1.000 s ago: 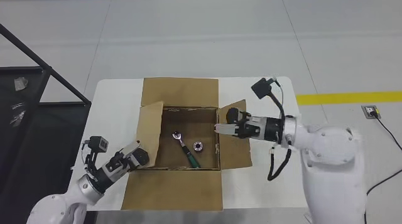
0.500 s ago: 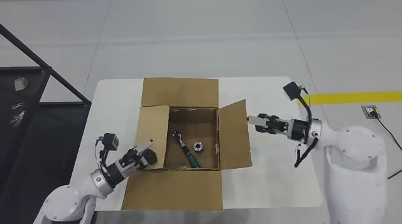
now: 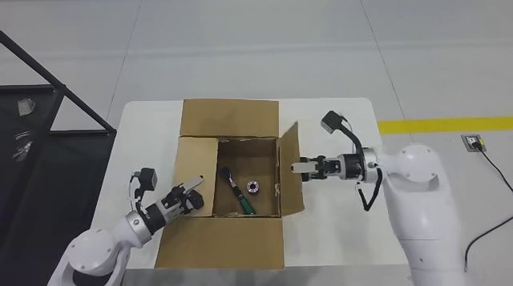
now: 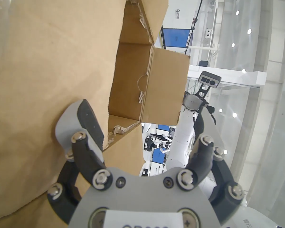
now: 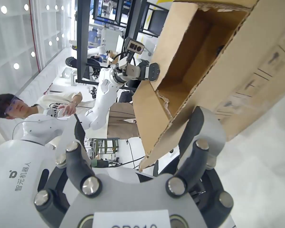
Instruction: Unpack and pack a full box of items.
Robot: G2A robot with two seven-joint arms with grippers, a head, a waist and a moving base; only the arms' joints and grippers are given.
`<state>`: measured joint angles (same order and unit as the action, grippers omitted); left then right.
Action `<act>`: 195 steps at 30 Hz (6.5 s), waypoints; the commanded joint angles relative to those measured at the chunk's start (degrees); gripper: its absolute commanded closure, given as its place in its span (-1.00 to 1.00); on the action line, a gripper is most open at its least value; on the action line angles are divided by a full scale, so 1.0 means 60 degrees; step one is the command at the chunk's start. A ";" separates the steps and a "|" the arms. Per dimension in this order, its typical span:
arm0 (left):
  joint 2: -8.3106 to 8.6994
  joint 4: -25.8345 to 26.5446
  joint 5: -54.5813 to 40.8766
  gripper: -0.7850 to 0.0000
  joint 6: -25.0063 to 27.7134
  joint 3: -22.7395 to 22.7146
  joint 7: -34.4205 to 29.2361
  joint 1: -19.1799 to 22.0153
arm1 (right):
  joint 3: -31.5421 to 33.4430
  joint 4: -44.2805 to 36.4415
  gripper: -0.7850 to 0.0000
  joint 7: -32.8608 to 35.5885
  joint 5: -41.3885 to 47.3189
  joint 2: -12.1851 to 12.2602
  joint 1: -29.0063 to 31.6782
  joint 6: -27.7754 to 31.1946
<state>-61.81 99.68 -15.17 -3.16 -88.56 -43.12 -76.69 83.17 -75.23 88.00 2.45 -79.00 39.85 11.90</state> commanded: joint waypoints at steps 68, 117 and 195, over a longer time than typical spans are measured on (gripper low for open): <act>0.0669 -0.1716 -0.4116 -1.00 0.2734 -0.2600 -0.7265 -0.1817 | -0.2609 -0.0261 -1.00 -0.5348 -0.1002 0.0354 -0.0158 0.2817; 0.0424 -0.0540 -0.0988 -1.00 0.1691 -0.0618 -0.0049 -0.0469 | -0.2985 0.8393 -1.00 -0.3403 0.4236 -0.0920 -0.4104 0.4135; -0.0523 -0.3877 -0.4290 -1.00 0.1741 0.0721 0.5401 0.0418 | -0.3687 0.4936 -1.00 -0.2006 0.2967 -0.0054 -0.1891 0.1040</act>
<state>-64.75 77.25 -40.39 7.53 -84.86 -10.99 -75.16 61.05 -45.61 75.96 20.25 -79.32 28.50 18.14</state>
